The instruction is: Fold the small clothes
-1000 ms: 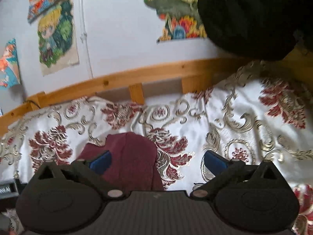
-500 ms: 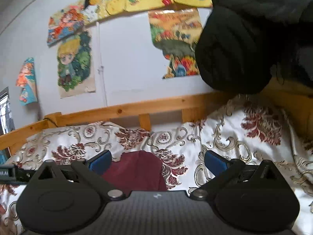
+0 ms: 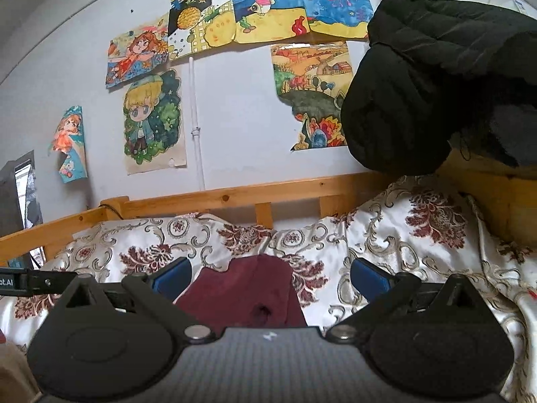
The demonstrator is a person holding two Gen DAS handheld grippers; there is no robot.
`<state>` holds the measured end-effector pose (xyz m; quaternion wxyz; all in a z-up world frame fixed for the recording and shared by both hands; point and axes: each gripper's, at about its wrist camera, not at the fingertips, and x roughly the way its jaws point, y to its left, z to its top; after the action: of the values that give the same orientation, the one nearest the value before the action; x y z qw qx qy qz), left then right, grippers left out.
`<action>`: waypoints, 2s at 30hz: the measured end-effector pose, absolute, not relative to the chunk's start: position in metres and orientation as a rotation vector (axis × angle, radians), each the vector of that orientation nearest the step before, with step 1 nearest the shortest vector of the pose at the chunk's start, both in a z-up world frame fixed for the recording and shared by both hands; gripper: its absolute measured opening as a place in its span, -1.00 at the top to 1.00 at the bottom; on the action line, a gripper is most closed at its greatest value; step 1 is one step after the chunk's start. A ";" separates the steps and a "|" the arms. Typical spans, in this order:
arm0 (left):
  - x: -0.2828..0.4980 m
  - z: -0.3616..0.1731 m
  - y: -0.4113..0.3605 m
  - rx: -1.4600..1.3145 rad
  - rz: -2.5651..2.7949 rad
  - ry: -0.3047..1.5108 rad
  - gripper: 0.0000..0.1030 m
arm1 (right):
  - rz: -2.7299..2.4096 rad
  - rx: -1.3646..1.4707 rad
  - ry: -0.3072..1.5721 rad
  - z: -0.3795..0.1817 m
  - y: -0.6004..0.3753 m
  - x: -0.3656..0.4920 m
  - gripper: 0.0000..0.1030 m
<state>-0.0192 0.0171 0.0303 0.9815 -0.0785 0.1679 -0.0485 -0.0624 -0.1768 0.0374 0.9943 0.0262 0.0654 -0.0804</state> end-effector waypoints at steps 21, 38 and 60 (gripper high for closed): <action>-0.040 -0.008 0.011 -0.124 -0.091 0.443 -0.99 | -0.198 0.007 0.319 0.004 -0.156 -0.074 -1.00; -0.034 -0.016 0.004 -0.087 -0.083 0.480 -0.99 | -0.208 0.036 0.379 -0.004 -0.162 -0.065 -1.00; -0.034 -0.015 0.004 -0.085 -0.082 0.481 -0.99 | -0.212 0.037 0.387 -0.005 -0.162 -0.065 -0.99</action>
<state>-0.0336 0.0040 -0.0153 0.9694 -0.0423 0.2383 -0.0406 -0.0650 -0.1625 -0.0050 0.9756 0.0186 0.1920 -0.1052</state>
